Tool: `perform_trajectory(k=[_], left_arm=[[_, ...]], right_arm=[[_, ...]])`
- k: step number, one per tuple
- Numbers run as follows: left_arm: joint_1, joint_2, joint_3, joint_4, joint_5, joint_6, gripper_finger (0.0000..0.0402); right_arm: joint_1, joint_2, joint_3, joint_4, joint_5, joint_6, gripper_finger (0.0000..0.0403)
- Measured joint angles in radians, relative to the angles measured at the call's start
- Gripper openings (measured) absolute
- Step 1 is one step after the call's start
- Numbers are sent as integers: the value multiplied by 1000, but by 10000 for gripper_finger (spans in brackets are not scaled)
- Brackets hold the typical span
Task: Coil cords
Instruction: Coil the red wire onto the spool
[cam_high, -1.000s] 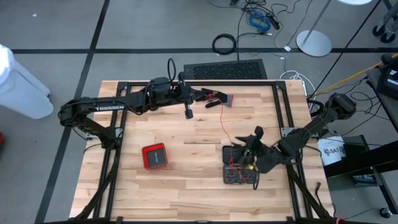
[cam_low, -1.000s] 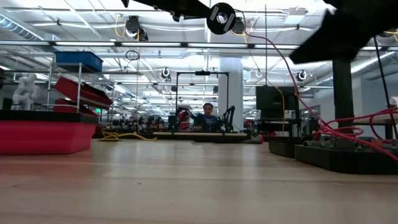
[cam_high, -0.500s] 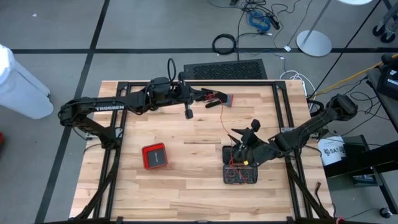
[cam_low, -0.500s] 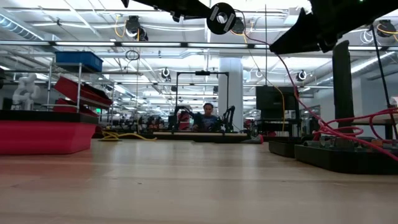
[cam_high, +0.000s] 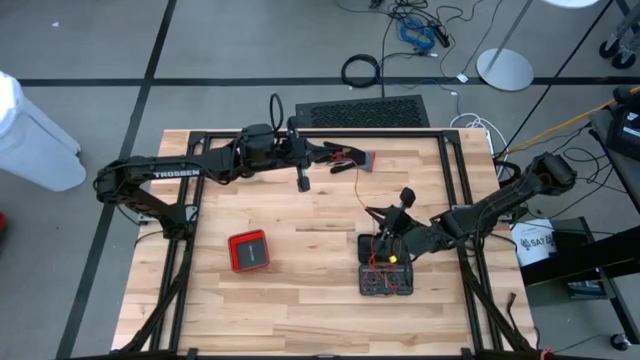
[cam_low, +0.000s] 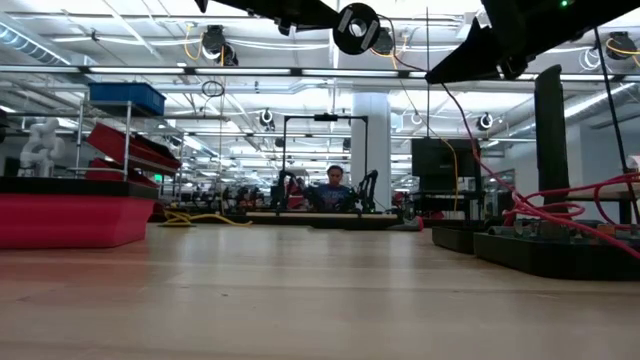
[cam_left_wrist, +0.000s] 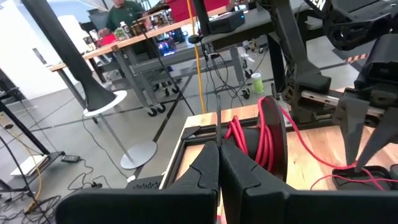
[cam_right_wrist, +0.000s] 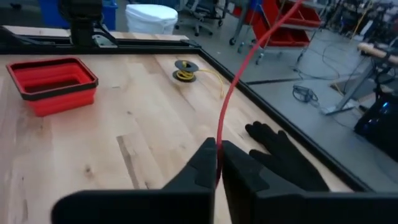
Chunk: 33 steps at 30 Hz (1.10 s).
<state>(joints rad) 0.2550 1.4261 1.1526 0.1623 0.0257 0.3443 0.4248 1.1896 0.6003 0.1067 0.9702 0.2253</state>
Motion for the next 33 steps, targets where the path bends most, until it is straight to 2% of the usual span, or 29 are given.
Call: perform_trajectory(k=[6,13,22,33], left_arm=[[0,0,0,10,39,-41,0],[-8,0,-1,15,53,-53,0],[-13,0,-1,40,52,-53,0],[-15,0,-1,31,53,-60,0]], right_arm=[[-78,0,0,-25,11,19,1],[-184,19,0,4,-123,19,1],[-262,139,5,268,-258,-95,0],[-342,192,94,272,-271,-154,0]])
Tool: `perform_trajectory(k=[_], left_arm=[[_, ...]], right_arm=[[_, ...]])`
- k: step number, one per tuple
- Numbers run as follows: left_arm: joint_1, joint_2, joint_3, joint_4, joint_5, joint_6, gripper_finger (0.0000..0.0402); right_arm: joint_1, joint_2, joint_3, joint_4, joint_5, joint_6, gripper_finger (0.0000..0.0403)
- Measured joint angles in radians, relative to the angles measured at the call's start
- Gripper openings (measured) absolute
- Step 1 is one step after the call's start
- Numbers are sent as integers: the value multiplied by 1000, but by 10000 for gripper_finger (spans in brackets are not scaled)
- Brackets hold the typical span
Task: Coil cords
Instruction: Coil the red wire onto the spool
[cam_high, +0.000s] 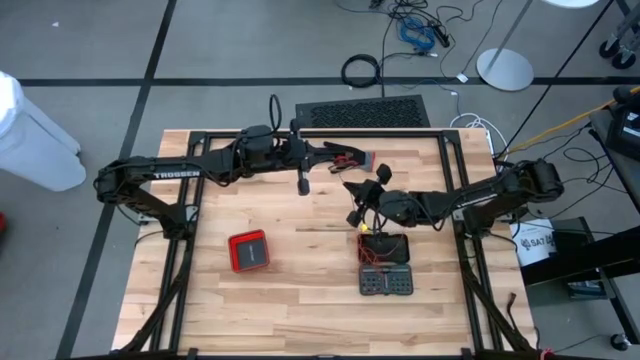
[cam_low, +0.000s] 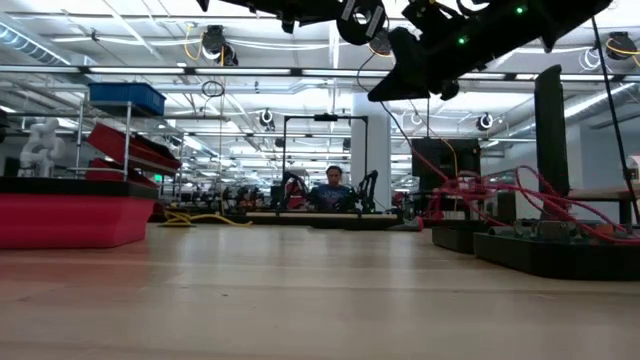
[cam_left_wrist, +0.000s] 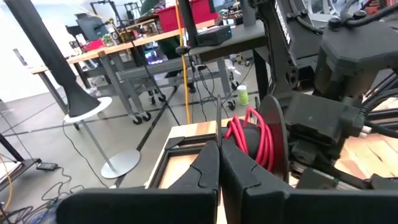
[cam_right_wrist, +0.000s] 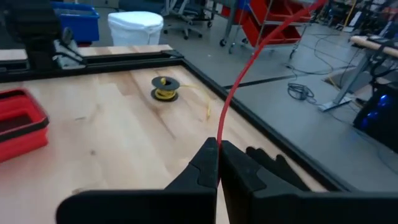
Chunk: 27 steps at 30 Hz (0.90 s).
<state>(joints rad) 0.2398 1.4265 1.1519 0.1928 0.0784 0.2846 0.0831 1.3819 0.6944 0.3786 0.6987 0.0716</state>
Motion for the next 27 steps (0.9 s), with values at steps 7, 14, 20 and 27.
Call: perform_trajectory(k=[7,14,20,27], left_arm=[[0,0,0,-9,2,-14,0],[0,15,0,-23,-36,26,0],[0,45,0,-21,-56,45,0],[-2,73,1,-23,-78,80,0]], right_arm=[[-30,0,40,-1,-27,-32,0],[-31,3,67,-1,-81,-39,0],[-29,4,72,14,-103,-39,0],[-29,4,72,48,-138,-44,0]])
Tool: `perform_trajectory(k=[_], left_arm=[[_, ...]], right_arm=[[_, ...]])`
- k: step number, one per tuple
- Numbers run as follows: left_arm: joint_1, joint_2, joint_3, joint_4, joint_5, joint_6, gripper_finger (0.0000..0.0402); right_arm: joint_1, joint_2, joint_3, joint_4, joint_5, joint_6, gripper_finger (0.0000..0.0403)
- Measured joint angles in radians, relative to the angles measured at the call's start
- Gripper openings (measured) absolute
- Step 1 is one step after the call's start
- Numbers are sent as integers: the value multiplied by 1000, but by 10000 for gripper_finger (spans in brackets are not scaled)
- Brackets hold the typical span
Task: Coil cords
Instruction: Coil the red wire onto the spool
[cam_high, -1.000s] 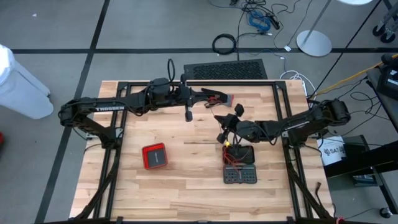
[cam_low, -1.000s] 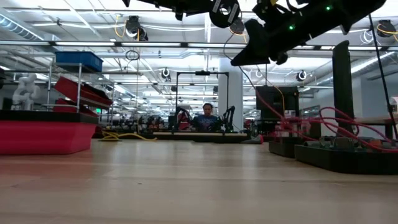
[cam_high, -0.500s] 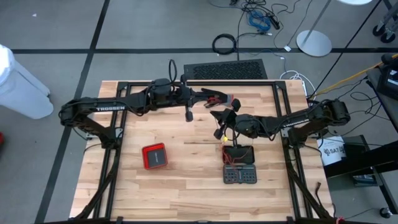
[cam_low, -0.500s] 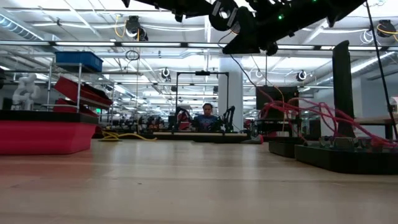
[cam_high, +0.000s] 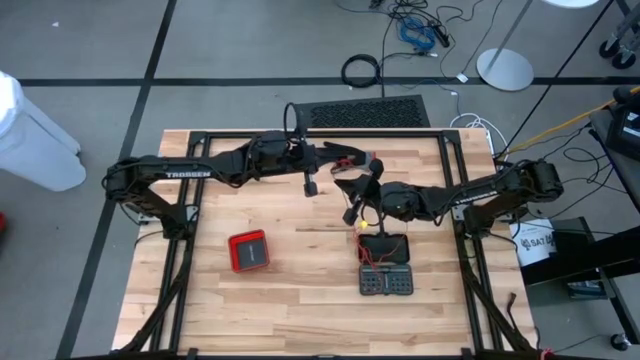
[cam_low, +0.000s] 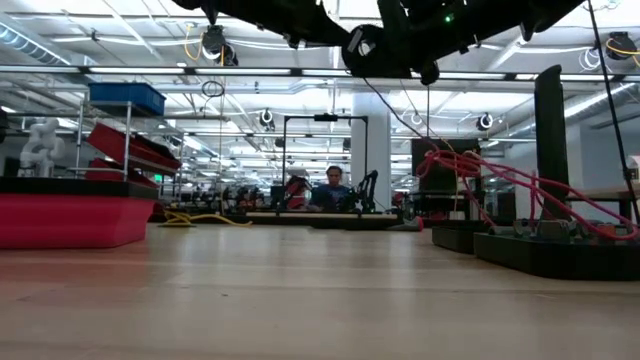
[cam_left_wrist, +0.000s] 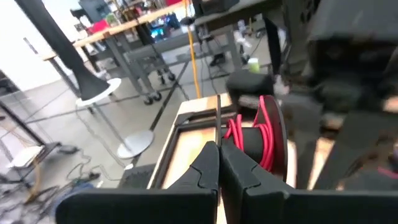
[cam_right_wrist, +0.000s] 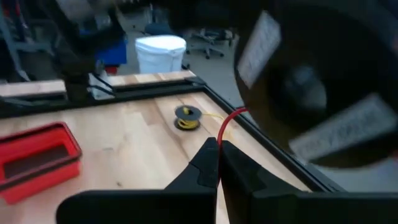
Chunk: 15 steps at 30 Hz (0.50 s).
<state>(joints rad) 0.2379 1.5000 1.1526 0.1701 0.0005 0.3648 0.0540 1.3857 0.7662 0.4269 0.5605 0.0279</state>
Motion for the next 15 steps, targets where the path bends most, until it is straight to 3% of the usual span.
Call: perform_trajectory(k=[9,15], left_arm=[[-4,21,0,-46,-53,73,0],[-5,21,0,-128,-66,94,0]], right_arm=[[16,-1,20,35,-17,-40,0],[27,-10,29,29,26,-68,0]])
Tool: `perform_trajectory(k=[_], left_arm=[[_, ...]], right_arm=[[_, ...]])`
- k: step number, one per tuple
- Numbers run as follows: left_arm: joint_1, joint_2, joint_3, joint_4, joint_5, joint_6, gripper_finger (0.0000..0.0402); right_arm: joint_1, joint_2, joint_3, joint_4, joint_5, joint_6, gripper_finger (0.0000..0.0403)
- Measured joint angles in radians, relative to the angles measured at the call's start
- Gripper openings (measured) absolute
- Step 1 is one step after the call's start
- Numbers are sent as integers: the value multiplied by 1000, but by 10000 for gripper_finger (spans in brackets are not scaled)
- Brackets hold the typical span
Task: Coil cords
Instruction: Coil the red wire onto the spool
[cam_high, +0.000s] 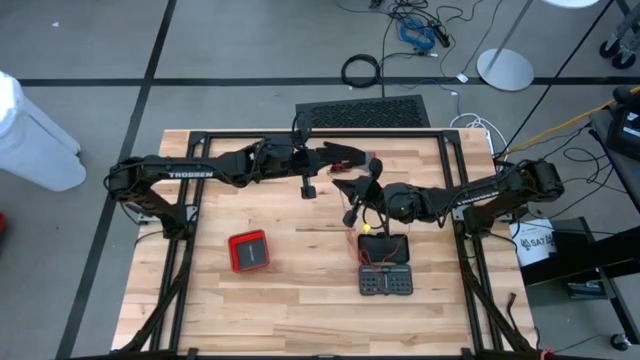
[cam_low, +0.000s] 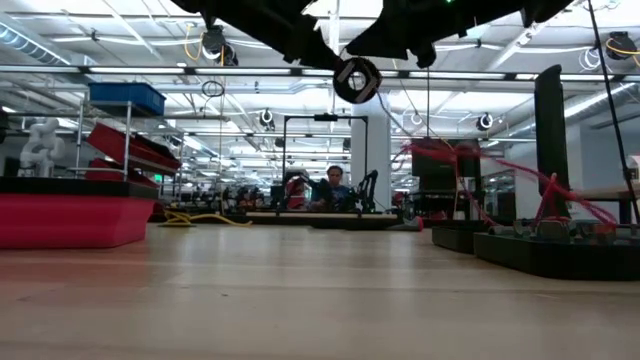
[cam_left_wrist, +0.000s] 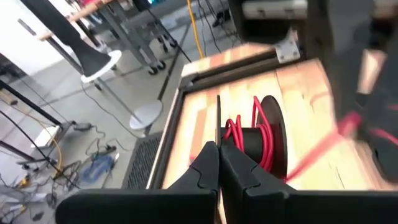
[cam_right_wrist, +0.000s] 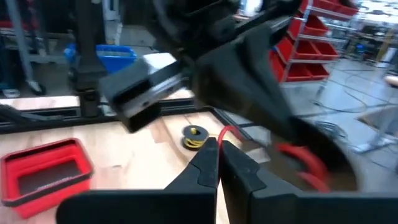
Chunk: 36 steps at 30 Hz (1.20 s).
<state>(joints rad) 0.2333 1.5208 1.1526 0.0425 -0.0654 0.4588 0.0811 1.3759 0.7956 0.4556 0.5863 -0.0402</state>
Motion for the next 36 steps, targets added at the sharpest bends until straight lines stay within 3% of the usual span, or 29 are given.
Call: perform_trajectory(k=[9,14,21,28,36], left_arm=[[-14,0,0,-96,-4,21,0],[-31,-15,0,-103,-3,21,0],[-42,-44,0,-92,-2,7,0],[-45,-51,0,-7,61,-76,0],[-46,-51,0,118,37,-141,0]], right_arm=[[6,-77,0,-171,126,3,0],[5,-121,0,-383,179,92,0],[-8,-115,0,-540,199,196,0],[-8,-79,0,-449,170,180,0],[8,3,0,-213,174,72,0]])
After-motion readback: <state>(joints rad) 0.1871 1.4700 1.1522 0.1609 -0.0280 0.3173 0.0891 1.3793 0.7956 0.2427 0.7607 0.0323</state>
